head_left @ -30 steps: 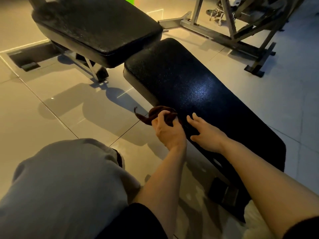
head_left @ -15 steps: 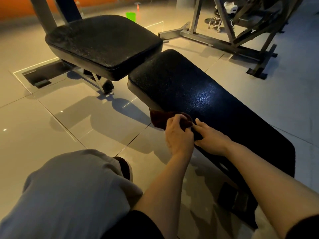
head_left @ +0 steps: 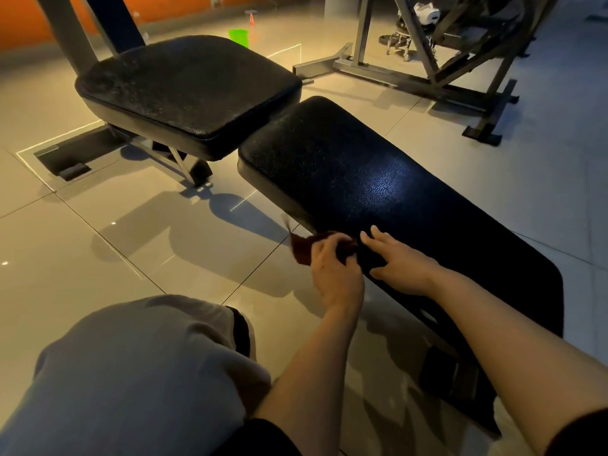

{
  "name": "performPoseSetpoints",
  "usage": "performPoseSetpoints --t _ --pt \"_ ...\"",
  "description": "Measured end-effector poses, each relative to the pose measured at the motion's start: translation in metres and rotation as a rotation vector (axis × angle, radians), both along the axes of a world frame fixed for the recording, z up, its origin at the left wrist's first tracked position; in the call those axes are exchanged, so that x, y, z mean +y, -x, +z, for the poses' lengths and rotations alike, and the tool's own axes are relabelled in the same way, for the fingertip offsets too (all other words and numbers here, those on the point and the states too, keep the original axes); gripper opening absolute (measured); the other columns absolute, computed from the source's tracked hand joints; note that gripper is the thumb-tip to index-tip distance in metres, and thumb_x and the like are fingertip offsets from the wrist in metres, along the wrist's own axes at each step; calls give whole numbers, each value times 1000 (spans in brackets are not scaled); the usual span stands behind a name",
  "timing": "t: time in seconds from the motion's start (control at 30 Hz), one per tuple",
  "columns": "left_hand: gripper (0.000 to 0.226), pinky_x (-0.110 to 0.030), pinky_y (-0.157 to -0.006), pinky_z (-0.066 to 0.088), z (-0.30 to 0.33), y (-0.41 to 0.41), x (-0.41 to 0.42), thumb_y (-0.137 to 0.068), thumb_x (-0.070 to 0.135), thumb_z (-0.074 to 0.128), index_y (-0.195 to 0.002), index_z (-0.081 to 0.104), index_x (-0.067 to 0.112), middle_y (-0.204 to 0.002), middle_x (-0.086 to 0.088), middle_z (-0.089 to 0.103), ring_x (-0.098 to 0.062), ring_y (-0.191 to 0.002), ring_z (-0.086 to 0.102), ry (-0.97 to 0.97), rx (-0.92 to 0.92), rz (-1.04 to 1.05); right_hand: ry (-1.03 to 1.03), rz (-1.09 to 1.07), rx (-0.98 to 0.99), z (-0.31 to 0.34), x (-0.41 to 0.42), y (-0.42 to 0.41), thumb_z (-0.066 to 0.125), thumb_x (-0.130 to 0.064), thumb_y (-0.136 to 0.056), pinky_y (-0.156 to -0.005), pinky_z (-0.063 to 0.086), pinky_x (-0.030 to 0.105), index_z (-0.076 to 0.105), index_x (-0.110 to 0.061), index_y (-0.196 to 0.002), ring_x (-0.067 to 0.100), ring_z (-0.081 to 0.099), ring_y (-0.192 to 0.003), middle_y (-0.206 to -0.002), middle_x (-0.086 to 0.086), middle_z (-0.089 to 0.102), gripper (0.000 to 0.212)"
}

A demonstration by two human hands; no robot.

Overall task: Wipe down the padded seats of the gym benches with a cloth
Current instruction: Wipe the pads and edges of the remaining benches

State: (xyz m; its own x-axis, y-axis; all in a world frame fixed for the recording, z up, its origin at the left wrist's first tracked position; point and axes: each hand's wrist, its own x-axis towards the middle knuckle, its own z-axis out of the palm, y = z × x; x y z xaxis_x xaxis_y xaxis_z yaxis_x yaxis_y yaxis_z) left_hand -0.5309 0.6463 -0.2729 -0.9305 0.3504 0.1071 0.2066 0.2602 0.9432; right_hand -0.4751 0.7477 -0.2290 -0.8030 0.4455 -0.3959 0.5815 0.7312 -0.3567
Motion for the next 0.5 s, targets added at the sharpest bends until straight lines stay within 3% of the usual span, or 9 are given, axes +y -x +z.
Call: performPoseSetpoints --t 0.07,0.1,0.2,0.27,0.37,0.5 --pt "28 -1 -90 31 -12 -18 -5 -90 7 59 -116 63 17 -124 3 52 -3 -107 45 110 14 -186 -3 -9 2 -1 -1 0 50 -17 -96 -119 18 47 9 -36 -154 10 -6 -148 -162 -12 -7 73" --pt "28 -10 -96 36 -21 -25 -8 -91 9 58 -117 61 19 -124 3 52 -7 -110 48 133 -14 -246 -3 -11 -4 0 -2 -1 50 -13 -95 -119 18 47 8 -36 -154 10 -7 -148 -162 -13 -7 76" --pt "21 -37 -93 51 -34 -33 -11 -91 10 59 -106 56 25 -110 2 56 -12 -102 55 43 -143 -145 8 -10 -10 1 -6 -1 51 -14 -95 -118 16 45 6 -34 -155 10 -8 -148 -162 -12 -9 77" --pt "26 -33 -89 53 -27 -24 -9 -88 8 62 -103 49 25 -103 5 57 -12 -97 57 -87 -144 17 13 -22 1 2 -7 0 50 -19 -97 -118 15 43 6 -33 -155 9 -8 -148 -162 -12 -9 74" --pt "31 -15 -85 43 -4 3 0 -86 9 66 -111 50 19 -105 6 57 -8 -100 53 -198 -66 185 6 -36 6 1 -10 1 51 -24 -97 -119 16 44 6 -34 -154 10 -8 -148 -162 -11 -9 73" --pt "29 -27 -86 49 5 20 10 -84 16 70 -107 54 26 -102 8 55 -7 -96 52 -215 -173 213 -19 -35 3 -1 -10 -1 53 -21 -96 -117 17 45 4 -34 -154 11 -9 -148 -162 -11 -10 77"
